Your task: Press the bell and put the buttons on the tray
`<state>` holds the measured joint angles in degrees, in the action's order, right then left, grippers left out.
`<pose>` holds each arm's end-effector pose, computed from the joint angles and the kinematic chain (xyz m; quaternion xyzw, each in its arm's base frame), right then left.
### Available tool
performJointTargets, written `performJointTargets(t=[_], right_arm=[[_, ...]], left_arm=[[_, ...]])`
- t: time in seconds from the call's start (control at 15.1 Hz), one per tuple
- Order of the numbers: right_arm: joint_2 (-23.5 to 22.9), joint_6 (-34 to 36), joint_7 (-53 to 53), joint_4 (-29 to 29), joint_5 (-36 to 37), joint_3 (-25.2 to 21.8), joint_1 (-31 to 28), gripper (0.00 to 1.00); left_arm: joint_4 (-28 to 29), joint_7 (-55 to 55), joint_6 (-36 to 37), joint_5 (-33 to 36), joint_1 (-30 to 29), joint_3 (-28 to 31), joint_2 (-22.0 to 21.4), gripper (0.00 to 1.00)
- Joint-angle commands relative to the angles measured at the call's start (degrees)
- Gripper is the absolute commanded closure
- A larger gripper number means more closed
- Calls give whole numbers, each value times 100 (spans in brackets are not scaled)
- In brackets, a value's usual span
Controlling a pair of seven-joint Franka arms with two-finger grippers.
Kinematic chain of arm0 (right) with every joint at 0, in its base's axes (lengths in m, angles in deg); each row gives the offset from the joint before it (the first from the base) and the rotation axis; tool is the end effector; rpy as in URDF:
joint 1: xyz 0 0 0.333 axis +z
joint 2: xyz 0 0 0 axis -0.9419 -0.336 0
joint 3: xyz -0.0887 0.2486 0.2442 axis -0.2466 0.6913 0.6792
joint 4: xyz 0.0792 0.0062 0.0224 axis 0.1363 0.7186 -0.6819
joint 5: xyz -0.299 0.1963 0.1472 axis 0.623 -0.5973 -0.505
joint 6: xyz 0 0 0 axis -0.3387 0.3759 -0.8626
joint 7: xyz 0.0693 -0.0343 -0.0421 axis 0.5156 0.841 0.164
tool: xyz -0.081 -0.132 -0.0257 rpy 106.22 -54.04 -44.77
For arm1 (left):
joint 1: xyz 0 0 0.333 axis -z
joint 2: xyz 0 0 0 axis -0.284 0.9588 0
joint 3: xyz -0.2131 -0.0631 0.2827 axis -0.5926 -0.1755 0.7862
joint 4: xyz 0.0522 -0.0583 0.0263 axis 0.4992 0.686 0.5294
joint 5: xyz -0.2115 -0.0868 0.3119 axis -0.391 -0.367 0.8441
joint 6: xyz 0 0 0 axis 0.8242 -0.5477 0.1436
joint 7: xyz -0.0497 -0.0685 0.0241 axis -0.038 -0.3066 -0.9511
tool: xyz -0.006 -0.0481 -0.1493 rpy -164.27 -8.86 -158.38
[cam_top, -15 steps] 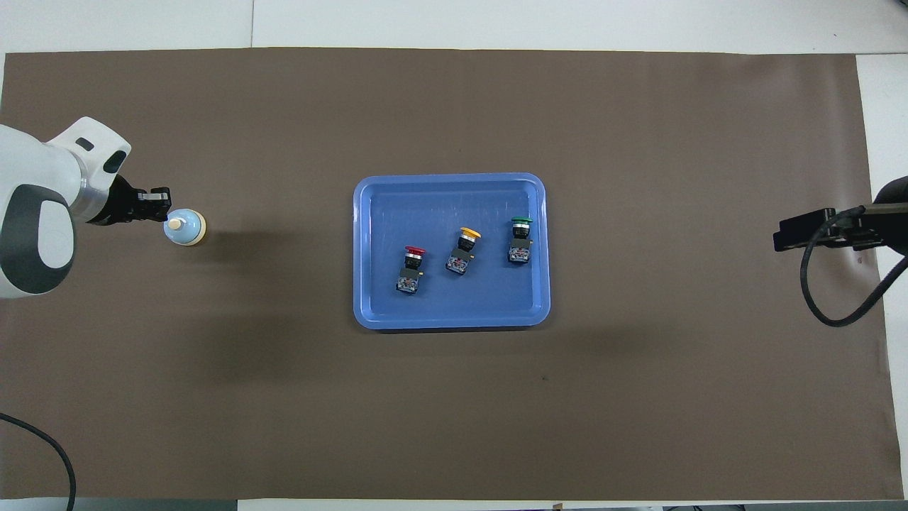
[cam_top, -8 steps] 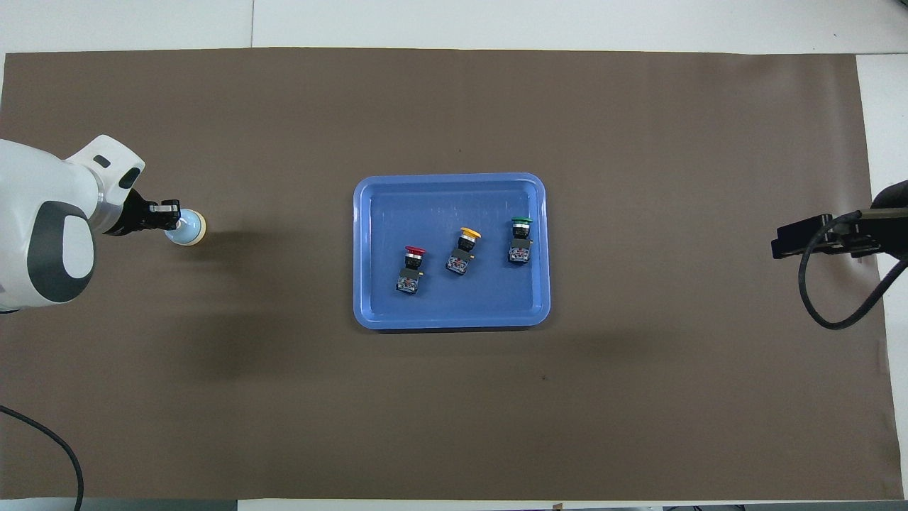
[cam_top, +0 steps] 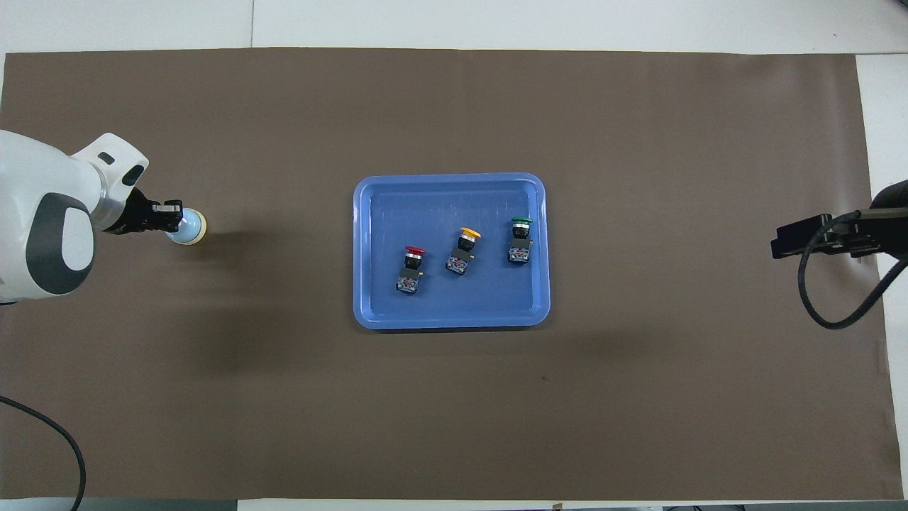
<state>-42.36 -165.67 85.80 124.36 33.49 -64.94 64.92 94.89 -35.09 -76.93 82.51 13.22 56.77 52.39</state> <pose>0.5122 -0.0118 0.5852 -0.9992 0.0052 0.0342 0.0178 0.6092 0.0112 0.3511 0.9991 0.0392 -0.0088 0.0122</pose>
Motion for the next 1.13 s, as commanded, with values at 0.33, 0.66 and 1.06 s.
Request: performJointTargets(t=[0.33, 0.66, 1.06], right_arm=[[33, 70, -75, 4, 36, 86, -88, 0], [33, 70, -75, 4, 44, 86, -97, 0], [33, 70, -75, 4, 36, 86, -97, 0]], left_arm=[[-989, -19, 2283, 89, 178, -29, -936, 0], [-953, -19, 2977, 89, 108, -20, -1632, 0], [-1014, 7, 3224, 98, 170, -29, -1729, 0]])
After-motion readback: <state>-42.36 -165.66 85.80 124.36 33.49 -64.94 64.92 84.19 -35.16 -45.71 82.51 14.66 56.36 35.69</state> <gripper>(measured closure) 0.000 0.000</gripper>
